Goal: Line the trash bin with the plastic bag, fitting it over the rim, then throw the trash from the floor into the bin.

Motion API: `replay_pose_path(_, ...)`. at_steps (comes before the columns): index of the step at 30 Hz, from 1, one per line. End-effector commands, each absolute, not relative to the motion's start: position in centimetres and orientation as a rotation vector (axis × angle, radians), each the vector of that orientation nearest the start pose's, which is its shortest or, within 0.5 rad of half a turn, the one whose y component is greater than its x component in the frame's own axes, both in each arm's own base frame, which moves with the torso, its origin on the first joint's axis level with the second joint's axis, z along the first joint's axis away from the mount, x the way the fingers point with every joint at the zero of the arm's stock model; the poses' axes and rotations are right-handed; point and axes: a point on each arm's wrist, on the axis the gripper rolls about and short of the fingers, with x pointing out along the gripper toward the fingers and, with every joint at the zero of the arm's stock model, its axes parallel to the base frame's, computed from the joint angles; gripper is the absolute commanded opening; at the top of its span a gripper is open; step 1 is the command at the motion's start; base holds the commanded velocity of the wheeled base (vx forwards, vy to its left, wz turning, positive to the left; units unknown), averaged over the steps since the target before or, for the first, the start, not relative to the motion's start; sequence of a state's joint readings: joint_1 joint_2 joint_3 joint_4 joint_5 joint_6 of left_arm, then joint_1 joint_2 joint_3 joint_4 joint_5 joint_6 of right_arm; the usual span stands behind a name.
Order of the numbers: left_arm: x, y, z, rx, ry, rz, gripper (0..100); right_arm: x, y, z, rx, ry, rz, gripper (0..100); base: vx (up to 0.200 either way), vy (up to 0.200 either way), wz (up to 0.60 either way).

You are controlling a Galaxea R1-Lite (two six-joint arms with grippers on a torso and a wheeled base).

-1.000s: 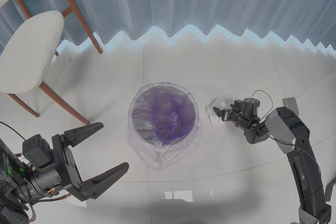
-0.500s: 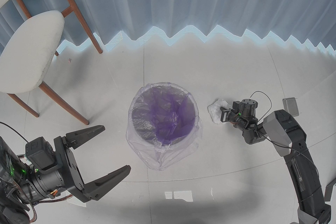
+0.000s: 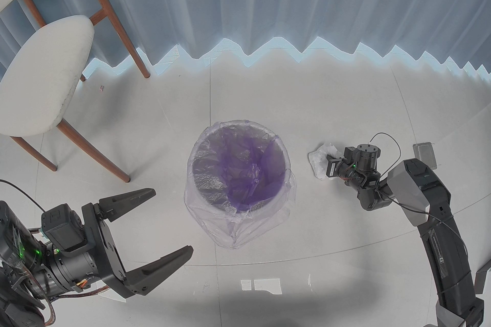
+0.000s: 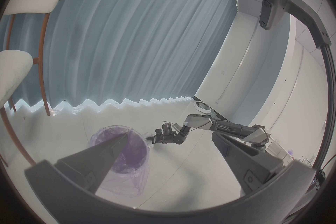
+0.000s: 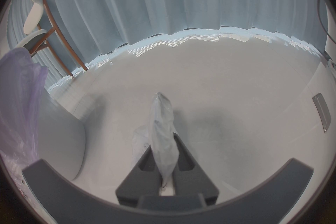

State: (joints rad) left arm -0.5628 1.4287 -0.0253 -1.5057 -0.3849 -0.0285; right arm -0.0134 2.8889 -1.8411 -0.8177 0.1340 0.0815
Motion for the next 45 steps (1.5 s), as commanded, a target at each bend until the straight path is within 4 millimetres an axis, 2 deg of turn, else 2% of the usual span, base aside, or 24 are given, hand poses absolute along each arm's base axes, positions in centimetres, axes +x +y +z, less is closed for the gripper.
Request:
replay_pose_path(1,13.2,-9.3,14.7,-0.036,-0.091,-0.949,100,53.0,-0.5,-4.7,0.099,0.230,0.105,0,0.000,0.000,0.00)
replay_pose_path(10,13.1,-9.5,14.7,-0.037,-0.091,-0.961,100,50.4,-0.6,-3.4,0.099,0.225,0.105,0,0.000,0.000,0.00)
replay_pose_path(21,13.0,-9.6,14.6,-0.037,-0.081,-0.962,100,46.9,-0.5,-3.4,0.100,0.216,0.106,0,0.000,0.000,0.00)
replay_pose_path(37,13.1,-9.6,14.6,-0.036,-0.080,-0.962,100,41.0,-0.4,-2.3,0.099,0.204,0.111,0,0.000,0.000,0.00)
replay_pose_path(45,13.1,-9.6,14.6,-0.039,-0.080,-0.961,100,37.7,-0.2,-0.9,0.100,0.192,0.116,0,0.000,0.000,0.00)
